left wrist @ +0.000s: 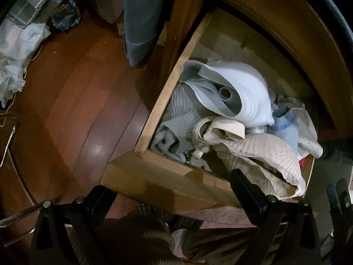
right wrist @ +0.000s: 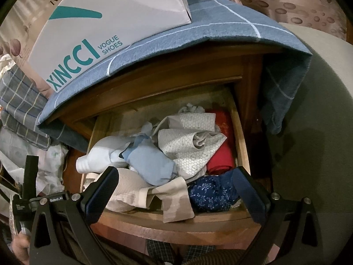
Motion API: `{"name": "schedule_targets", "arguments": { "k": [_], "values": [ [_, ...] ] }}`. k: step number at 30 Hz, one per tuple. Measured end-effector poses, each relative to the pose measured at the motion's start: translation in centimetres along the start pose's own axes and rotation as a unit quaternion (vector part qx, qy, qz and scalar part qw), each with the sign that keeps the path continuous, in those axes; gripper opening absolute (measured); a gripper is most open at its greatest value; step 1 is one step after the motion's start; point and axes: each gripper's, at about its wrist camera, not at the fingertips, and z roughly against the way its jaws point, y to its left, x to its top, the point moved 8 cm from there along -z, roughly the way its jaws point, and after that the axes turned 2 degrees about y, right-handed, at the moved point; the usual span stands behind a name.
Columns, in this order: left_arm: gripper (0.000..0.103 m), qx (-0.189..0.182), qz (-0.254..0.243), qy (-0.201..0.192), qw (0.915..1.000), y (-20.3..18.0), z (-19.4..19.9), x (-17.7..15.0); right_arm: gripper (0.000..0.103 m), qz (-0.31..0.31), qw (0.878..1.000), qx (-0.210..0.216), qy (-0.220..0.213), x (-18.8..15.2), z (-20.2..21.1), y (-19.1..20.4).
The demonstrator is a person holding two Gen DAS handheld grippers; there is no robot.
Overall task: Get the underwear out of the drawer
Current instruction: 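Move both tools over the open drawer of underwear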
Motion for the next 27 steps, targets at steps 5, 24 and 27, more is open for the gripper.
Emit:
{"name": "schedule_targets", "arguments": {
  "k": [5, 24, 27],
  "values": [
    [0.099, 0.040, -0.042, -0.054, 0.9969, -0.3, 2.1, -0.5, 0.102, 0.012, 1.000, -0.004, 0.004, -0.1, -0.1, 0.6],
    [0.099, 0.034, -0.248, -0.205, 0.9464, -4.8, 8.9, -2.0, 0.091, 0.106, 0.992, -0.003, 0.068, -0.7, -1.9, 4.4],
    [0.099, 0.017, -0.262, -0.197, 0.9446, -5.3, 8.6, -2.4, 0.079, 0.131, 0.987, -0.002, 0.096, -0.7, -3.1, 5.5]
  ]
}}
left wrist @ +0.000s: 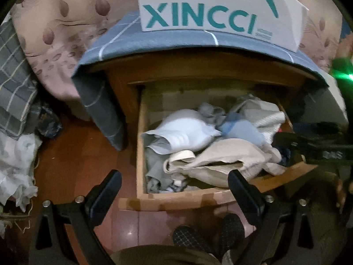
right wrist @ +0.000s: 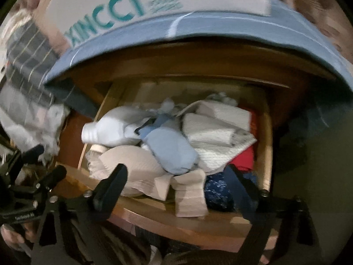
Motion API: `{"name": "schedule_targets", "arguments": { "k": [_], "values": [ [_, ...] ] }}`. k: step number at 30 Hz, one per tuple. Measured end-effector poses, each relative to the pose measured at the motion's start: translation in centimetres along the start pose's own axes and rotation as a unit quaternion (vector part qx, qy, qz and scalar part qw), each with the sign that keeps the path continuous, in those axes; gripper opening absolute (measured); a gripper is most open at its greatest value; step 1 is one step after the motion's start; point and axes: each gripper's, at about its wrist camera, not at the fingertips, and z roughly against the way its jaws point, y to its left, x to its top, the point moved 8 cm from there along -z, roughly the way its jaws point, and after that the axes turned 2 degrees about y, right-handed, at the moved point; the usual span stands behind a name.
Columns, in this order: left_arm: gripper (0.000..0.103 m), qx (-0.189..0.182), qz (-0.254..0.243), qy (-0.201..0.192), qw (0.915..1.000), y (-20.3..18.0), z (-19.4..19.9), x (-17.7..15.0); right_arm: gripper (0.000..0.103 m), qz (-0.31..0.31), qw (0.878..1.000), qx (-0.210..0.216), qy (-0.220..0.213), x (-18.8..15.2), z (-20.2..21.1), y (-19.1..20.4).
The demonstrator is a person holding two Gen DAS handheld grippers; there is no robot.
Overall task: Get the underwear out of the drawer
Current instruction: 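Move both tools over the open drawer of underwear, then grasp the cream lace bra with the left tool while the right tool reaches into the drawer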
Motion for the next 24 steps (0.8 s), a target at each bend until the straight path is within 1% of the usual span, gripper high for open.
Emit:
{"name": "schedule_targets", "arguments": {
  "k": [1, 3, 5, 9, 11, 17, 19, 24],
  "values": [
    [0.099, -0.006, 0.001, -0.001, 1.0000, -0.1, 0.0, 0.0, 0.075, 0.007, 1.000, 0.000, 0.009, 0.2, -0.5, 0.3],
    [0.099, -0.020, 0.008, -0.004, 0.9998, 0.1, 0.2, -0.1, 0.073, 0.017, 1.000, -0.004, 0.026, 0.8, -1.6, 0.7],
    [0.099, -0.032, 0.024, -0.005, 0.9992, 0.5, 0.2, -0.1, 0.068, 0.025, 0.999, -0.007, 0.040, 1.2, -2.5, 0.9],
    [0.099, -0.052, 0.058, 0.004, 0.9969, 1.5, -0.2, -0.3, 0.067, 0.032, 0.997, -0.016, 0.067, 2.0, -4.7, 1.1],
    [0.099, -0.061, 0.072, 0.012, 0.9954, 1.8, -0.5, -0.5, 0.060, 0.037, 0.996, -0.020, 0.079, 2.1, -5.6, 1.3],
    [0.099, -0.075, 0.080, 0.021, 0.9938, 1.7, -0.7, -0.6, 0.058, 0.045, 0.993, -0.034, 0.102, 2.7, -7.7, 1.4],
    [0.099, -0.078, 0.081, 0.023, 0.9934, 1.7, -0.8, -0.7, 0.058, 0.059, 0.992, -0.050, 0.098, 2.9, -7.8, 1.4],
    [0.099, -0.089, 0.085, 0.029, 0.9919, 1.7, -1.1, -0.8, 0.058, 0.082, 0.990, -0.064, 0.091, 2.8, -8.4, 1.6]
  ]
}}
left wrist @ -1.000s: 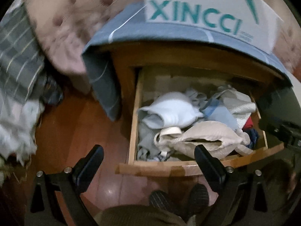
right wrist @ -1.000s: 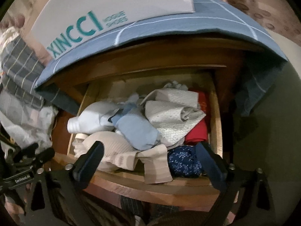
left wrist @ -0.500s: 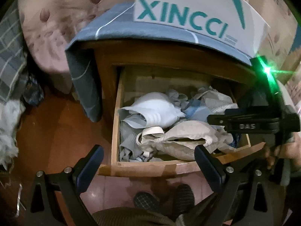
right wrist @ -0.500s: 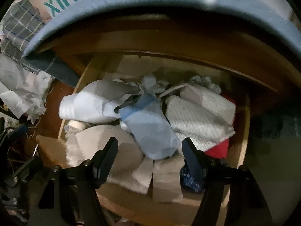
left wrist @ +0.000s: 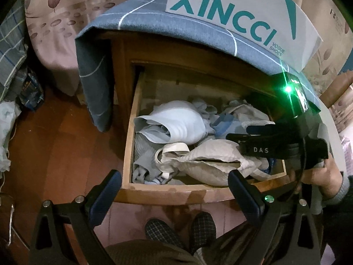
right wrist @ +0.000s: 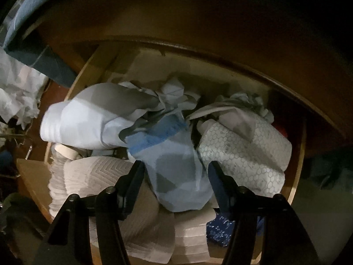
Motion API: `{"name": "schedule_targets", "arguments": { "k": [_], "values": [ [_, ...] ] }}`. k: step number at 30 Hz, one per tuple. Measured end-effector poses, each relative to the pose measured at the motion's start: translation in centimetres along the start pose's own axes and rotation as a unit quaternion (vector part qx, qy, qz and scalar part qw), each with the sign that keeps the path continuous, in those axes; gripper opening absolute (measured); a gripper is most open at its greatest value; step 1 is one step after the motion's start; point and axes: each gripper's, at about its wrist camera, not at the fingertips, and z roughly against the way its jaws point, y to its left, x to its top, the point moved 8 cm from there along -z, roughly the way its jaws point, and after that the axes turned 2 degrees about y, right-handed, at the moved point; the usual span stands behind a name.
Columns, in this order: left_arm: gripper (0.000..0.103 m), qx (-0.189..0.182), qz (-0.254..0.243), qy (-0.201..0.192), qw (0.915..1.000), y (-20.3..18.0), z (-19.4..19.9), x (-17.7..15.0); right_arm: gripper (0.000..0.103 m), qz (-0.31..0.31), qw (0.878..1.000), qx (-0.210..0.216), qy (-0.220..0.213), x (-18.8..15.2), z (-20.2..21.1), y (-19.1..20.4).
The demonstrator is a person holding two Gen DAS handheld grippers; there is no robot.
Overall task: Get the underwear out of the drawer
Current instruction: 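Grasp the cream lace bra with the left tool while the right tool reaches into the drawer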
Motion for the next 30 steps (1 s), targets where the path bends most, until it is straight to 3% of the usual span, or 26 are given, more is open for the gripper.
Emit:
{"name": "schedule_targets", "arguments": {
  "k": [5, 13, 25, 26, 30],
  "values": [
    [0.099, -0.006, 0.005, 0.006, 1.0000, 0.1, -0.3, 0.0, 0.058, 0.001, 1.000, 0.007, 0.017, -0.5, -1.0, 0.1],
    [0.099, -0.016, 0.015, 0.014, 0.9997, 0.2, -0.7, -0.1, 0.060, -0.073, 0.993, 0.081, 0.055, -1.3, -2.7, -1.0],
    [0.099, -0.011, 0.007, 0.025, 0.9996, -0.2, -1.1, -0.2, 0.072, -0.128, 0.982, 0.088, 0.107, 0.2, -5.6, -1.2],
    [0.099, -0.010, 0.006, 0.027, 0.9996, -0.3, -1.2, -0.2, 0.072, -0.123, 0.983, 0.085, 0.104, 0.3, -5.6, -1.1],
    [0.099, -0.009, -0.002, 0.029, 0.9995, -0.5, -1.4, -0.4, 0.052, -0.118, 0.985, 0.083, 0.094, 0.0, -5.3, -0.8]
  ]
}}
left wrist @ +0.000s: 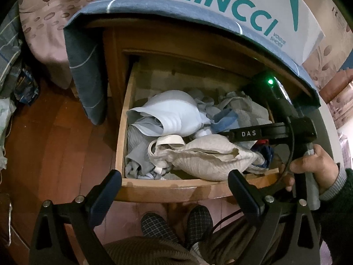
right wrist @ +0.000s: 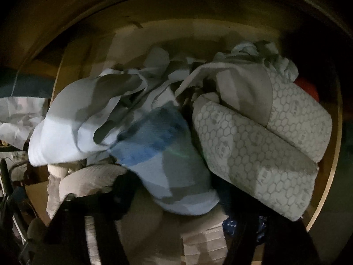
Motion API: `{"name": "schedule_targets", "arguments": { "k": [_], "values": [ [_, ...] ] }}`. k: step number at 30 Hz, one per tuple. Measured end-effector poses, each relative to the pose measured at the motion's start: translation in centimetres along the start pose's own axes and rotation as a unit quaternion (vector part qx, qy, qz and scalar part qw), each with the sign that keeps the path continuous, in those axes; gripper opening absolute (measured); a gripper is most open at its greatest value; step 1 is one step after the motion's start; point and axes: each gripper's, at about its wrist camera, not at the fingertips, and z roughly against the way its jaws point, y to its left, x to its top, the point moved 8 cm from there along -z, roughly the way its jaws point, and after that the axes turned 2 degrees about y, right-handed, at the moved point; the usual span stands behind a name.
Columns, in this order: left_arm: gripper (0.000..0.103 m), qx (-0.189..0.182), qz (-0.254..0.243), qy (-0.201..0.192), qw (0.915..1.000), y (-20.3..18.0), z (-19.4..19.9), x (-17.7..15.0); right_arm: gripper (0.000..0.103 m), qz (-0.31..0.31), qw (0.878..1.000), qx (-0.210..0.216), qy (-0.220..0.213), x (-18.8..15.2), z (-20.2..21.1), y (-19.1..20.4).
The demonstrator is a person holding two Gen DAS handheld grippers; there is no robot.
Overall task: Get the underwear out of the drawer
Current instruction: 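Grasp the cream lace bra with the left tool while the right tool reaches into the drawer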
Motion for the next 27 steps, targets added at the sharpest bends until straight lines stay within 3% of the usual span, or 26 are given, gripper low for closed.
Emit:
{"name": "schedule_targets", "arguments": {
  "k": [4, 14, 22, 27],
  "values": [
    [0.099, 0.000, -0.019, 0.003, 0.9998, -0.7, -0.3, -0.1, 0.042, -0.001, 1.000, -0.005, -0.020, -0.8, 0.8, -0.3],
    [0.099, -0.027, -0.099, 0.028, 0.9944, -3.6, -1.0, -0.4, 0.041, 0.001, 0.997, -0.007, -0.078, -3.2, 3.9, -0.2],
    [0.100, -0.004, -0.199, 0.022, 0.9798, -6.6, -1.8, 0.6, 0.040, -0.005, 0.992, 0.000, -0.124, -4.4, 8.0, -2.9],
    [0.100, -0.028, -0.219, 0.050, 0.9741, -8.0, -3.0, 1.5, 0.041, -0.024, 0.990, 0.026, -0.140, -5.6, 8.8, -4.3]
  ]
}}
